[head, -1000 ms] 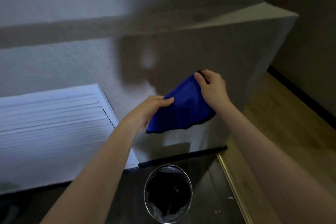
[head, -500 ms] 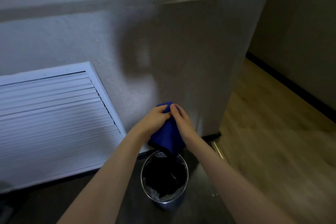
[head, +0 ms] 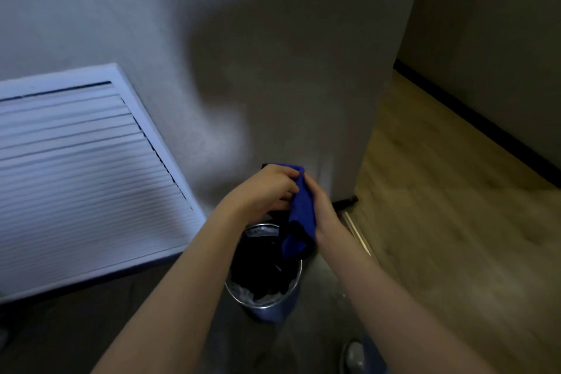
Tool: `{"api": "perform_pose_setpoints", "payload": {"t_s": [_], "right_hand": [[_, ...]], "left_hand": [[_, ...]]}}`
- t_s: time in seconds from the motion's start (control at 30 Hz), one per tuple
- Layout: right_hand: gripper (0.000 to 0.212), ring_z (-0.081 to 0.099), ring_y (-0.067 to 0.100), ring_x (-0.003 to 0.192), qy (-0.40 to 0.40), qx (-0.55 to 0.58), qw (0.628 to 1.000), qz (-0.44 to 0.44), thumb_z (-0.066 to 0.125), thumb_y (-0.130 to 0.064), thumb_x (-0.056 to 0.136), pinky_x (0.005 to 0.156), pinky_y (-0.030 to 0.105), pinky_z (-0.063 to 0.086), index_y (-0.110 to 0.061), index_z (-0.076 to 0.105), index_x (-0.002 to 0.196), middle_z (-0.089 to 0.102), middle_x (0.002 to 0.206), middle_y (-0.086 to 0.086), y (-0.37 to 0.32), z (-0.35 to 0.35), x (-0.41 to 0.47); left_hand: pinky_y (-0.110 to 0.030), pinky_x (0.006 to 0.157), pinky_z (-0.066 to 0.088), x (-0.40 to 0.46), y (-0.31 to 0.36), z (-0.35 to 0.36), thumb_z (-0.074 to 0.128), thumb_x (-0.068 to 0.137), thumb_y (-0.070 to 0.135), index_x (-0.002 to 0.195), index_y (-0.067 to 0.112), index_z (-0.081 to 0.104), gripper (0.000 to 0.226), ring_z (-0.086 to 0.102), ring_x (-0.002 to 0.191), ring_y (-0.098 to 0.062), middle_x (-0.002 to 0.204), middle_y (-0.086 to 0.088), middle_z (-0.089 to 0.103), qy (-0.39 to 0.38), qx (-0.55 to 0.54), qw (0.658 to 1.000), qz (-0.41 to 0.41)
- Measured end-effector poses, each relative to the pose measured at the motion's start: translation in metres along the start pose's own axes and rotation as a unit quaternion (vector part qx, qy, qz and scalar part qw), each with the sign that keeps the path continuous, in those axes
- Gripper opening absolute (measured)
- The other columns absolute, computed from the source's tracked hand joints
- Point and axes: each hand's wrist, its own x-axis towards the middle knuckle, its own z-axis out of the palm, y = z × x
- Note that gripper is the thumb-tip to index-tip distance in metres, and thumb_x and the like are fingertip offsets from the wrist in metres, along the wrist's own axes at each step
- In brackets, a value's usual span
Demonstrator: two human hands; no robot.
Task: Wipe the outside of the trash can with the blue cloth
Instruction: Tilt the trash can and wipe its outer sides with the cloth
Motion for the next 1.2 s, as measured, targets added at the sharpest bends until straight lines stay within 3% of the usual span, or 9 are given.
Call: {"api": "perform_pose_setpoints", "payload": {"t_s": [0.1,0.23,0.3,0.37,0.43,0.47,0.53,1.0,1.2], "right_hand": [[0.051,0.068,0.018,0.050,0.010,0.007,1.000,0.024,0.030,-0.030,0.099,0.044,0.023,0.054,-0.005,0.070,0.078,0.072,0.061,0.010,0.005,-0.027,0.011],[0.043,0.067,0.023,0.072,0.056,-0.013,0.997,0.046,0.037,-0.039,0.095,0.079,0.034,0.052,-0.005,0.060,0.106,0.071,0.085,0.012,0.011,-0.056,0.030],[0.038,0.068,0.020,0.063,0.079,-0.018,0.995,0.050,0.039,-0.038,0.095,0.068,0.030,0.054,-0.008,0.061,0.097,0.073,0.072,0.008,0.011,-0.069,0.038],[0.034,0.067,0.016,0.049,0.104,-0.021,0.993,0.051,0.041,-0.037,0.094,0.047,0.022,0.055,-0.010,0.061,0.087,0.071,0.057,0.005,0.012,-0.082,0.045],[0.035,0.065,0.016,0.043,0.123,-0.019,0.991,0.049,0.042,-0.037,0.095,0.038,0.020,0.051,-0.010,0.060,0.082,0.069,0.052,0.004,0.013,-0.093,0.051],[0.035,0.065,0.016,0.042,0.126,-0.015,0.991,0.048,0.041,-0.036,0.095,0.037,0.020,0.050,-0.010,0.060,0.081,0.069,0.051,0.005,0.013,-0.097,0.053],[0.036,0.065,0.016,0.042,0.127,-0.006,0.991,0.047,0.041,-0.036,0.095,0.036,0.020,0.050,-0.009,0.060,0.080,0.069,0.051,0.005,0.012,-0.104,0.058],[0.032,0.066,0.016,0.043,0.123,-0.001,0.991,0.051,0.046,-0.037,0.092,0.036,0.019,0.049,-0.010,0.060,0.083,0.070,0.053,0.005,0.006,-0.137,0.070],[0.031,0.068,0.015,0.048,0.114,-0.004,0.991,0.063,0.045,-0.039,0.093,0.041,0.020,0.053,-0.012,0.060,0.089,0.072,0.057,0.003,0.016,-0.136,0.080]], "left_hand": [[-0.019,0.047,0.055,0.020,-0.025,-0.003,0.038,0.088,-0.007,0.097,0.009,0.057,0.026,0.058,0.066,-0.015,0.076,-0.008,0.056,0.076,-0.041,0.996,0.005],[-0.020,0.038,0.049,0.054,-0.081,-0.015,0.041,0.087,-0.007,0.076,0.010,0.058,0.026,0.053,0.057,-0.017,0.069,-0.009,0.052,0.169,-0.085,0.982,-0.025],[-0.019,0.035,0.046,0.072,-0.124,-0.009,0.039,0.088,-0.005,0.081,0.008,0.058,0.024,0.050,0.053,-0.017,0.066,-0.008,0.050,0.164,-0.025,0.981,-0.096],[-0.026,0.048,0.048,0.089,-0.174,0.007,0.038,0.090,-0.001,0.083,0.003,0.060,0.023,0.053,0.056,-0.022,0.071,-0.014,0.055,0.073,0.127,0.976,-0.163],[-0.034,0.081,0.050,0.099,-0.223,0.027,0.039,0.093,0.005,0.107,-0.003,0.060,0.026,0.063,0.093,-0.035,0.107,-0.027,0.062,-0.001,0.305,0.934,-0.184],[-0.034,0.095,0.044,0.099,-0.242,0.038,0.041,0.094,0.010,0.121,-0.003,0.054,0.033,0.057,0.114,-0.034,0.125,-0.024,0.057,-0.009,0.335,0.922,-0.195],[-0.032,0.103,0.040,0.100,-0.277,0.054,0.045,0.093,0.020,0.131,0.000,0.045,0.043,0.050,0.126,-0.030,0.136,-0.018,0.051,-0.011,0.351,0.910,-0.220],[-0.028,0.080,0.049,0.121,-0.307,0.071,0.041,0.088,0.000,0.111,-0.002,0.057,0.028,0.061,0.100,-0.035,0.107,-0.023,0.064,0.135,0.243,0.943,-0.181],[-0.033,0.070,0.038,0.123,-0.286,0.011,0.046,0.085,0.000,0.071,0.016,0.054,0.022,0.060,0.101,-0.036,0.102,-0.025,0.066,0.177,0.283,0.938,-0.096]]}}
